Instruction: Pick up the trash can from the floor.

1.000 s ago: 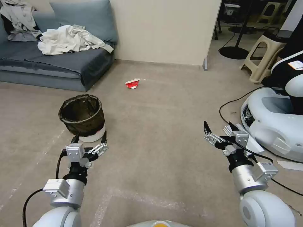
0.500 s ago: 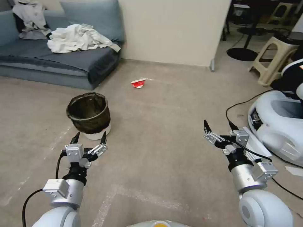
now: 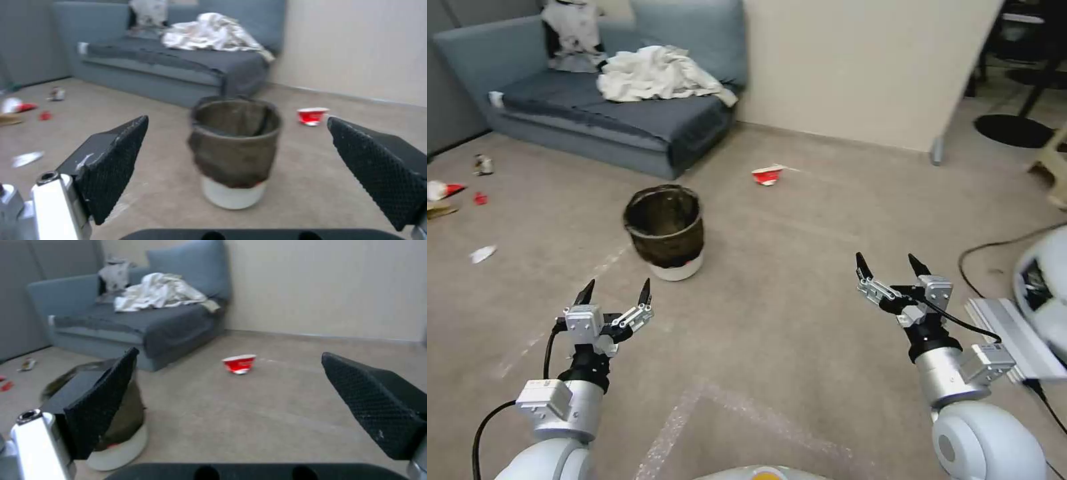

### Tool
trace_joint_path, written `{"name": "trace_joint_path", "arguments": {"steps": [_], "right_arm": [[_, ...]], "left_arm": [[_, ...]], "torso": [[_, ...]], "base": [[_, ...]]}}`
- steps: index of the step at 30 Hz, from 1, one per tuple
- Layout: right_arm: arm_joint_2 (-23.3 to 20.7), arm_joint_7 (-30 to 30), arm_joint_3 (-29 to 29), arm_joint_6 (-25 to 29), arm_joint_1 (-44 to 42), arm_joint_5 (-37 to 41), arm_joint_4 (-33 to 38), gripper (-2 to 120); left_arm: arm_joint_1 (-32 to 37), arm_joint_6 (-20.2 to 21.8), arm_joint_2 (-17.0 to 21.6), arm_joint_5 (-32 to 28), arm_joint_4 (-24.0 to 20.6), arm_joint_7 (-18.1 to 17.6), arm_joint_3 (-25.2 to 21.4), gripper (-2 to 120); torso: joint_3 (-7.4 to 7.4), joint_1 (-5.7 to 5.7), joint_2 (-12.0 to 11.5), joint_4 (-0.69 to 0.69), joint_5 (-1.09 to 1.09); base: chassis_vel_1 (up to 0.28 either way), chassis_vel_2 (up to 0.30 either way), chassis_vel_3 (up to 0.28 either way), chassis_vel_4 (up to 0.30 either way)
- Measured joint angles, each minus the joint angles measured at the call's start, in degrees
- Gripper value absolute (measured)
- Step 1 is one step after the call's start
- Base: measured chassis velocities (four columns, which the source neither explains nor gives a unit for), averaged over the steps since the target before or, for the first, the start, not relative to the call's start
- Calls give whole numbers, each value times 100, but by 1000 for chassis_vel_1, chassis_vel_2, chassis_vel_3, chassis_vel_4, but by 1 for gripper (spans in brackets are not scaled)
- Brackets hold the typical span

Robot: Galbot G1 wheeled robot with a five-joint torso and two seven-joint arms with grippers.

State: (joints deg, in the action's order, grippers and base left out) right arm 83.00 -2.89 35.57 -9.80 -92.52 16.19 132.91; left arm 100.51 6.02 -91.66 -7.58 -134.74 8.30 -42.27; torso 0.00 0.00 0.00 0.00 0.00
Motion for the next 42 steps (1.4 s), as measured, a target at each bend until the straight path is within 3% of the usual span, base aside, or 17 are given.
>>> {"name": "trace_joint_path", "arguments": {"steps": [11,29,42], "right_arm": [[-14,-24,-1,75,17,5,-55,100],[-28,-344,13,503,60,-50,-253,100],[-19,-421,-16,512,49,-53,-254,100]], "left_arm": [[-19,-235,-12,4,58,-4,2,100],[-38,-277,-14,8,80,15,-14,100],[-43,-288,-10,1,104,19,-20,100]], "torso": [[0,0,0,0,0],[0,0,0,0,0],[0,1,0,0,0]], "base": [[61,61,65,67],[0,0,0,0],[-124,127,119,-122]]}}
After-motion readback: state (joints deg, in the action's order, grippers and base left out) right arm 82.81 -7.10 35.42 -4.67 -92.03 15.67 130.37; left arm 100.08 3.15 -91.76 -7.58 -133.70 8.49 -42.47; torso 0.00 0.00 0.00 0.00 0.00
